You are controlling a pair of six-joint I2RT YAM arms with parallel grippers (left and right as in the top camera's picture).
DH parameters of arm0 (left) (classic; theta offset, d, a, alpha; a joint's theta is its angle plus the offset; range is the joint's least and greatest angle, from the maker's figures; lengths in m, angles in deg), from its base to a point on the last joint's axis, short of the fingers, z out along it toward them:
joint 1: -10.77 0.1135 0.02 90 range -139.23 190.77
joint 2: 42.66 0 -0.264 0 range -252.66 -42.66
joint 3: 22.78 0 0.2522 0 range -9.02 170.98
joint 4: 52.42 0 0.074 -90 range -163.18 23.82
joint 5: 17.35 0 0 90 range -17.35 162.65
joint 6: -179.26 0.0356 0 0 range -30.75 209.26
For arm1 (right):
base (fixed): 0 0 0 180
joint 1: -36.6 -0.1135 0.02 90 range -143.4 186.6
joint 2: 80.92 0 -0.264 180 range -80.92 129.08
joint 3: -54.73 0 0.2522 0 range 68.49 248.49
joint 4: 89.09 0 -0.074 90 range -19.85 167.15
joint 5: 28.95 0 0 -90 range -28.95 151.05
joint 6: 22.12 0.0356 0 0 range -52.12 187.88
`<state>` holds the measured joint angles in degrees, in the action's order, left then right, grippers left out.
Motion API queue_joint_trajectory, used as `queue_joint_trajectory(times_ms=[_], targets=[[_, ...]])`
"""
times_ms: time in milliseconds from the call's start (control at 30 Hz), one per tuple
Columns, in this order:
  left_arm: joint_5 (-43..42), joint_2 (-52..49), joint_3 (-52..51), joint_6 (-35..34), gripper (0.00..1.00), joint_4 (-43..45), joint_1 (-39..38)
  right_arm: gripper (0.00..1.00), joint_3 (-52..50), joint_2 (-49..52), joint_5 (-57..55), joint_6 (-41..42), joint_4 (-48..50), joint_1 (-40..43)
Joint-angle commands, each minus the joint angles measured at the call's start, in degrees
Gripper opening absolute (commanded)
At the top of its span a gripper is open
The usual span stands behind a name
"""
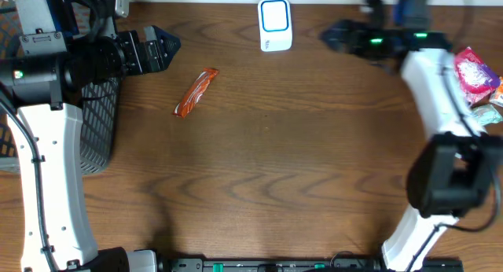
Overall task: Scan the item barcode
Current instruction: 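Lift the right gripper and pull it back to the upper right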
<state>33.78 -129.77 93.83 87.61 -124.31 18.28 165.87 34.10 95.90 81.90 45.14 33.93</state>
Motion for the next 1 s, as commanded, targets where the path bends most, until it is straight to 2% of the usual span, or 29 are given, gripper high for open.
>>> queue_joint_trajectory(times_ms=[0, 67, 200, 467, 767, 967], targets=[[-0.55, -0.22, 0.22, 0.13, 0.98, -0.04, 0.13, 0.98, -0.04, 4.90, -1.86, 7.98, 4.07, -7.72], [-0.55, -0.22, 0.22, 0.13, 0.98, -0.04, 0.13, 0.99, -0.04, 7.06, -2.45, 11.06, 7.13, -11.08], [-0.55, -0.22, 0.24, 0.13, 0.98, -0.02, 0.13, 0.99, -0.04, 9.92, -2.86, 11.74, 11.76, -16.09], [-0.55, -0.22, 0.22, 0.13, 0.98, -0.04, 0.13, 0.99, 0.00, 8.55, -8.74, 12.09, 10.29, -18.56], [-0.55, -0.22, 0.24, 0.11, 0.98, -0.04, 0.13, 0.99, 0.00, 4.94, -14.29, 12.11, -4.96, -11.37], [-0.55, -0.22, 0.22, 0.13, 0.98, -0.02, 0.13, 0.99, 0.00, 4.11, -17.44, 12.11, -13.62, -1.75]])
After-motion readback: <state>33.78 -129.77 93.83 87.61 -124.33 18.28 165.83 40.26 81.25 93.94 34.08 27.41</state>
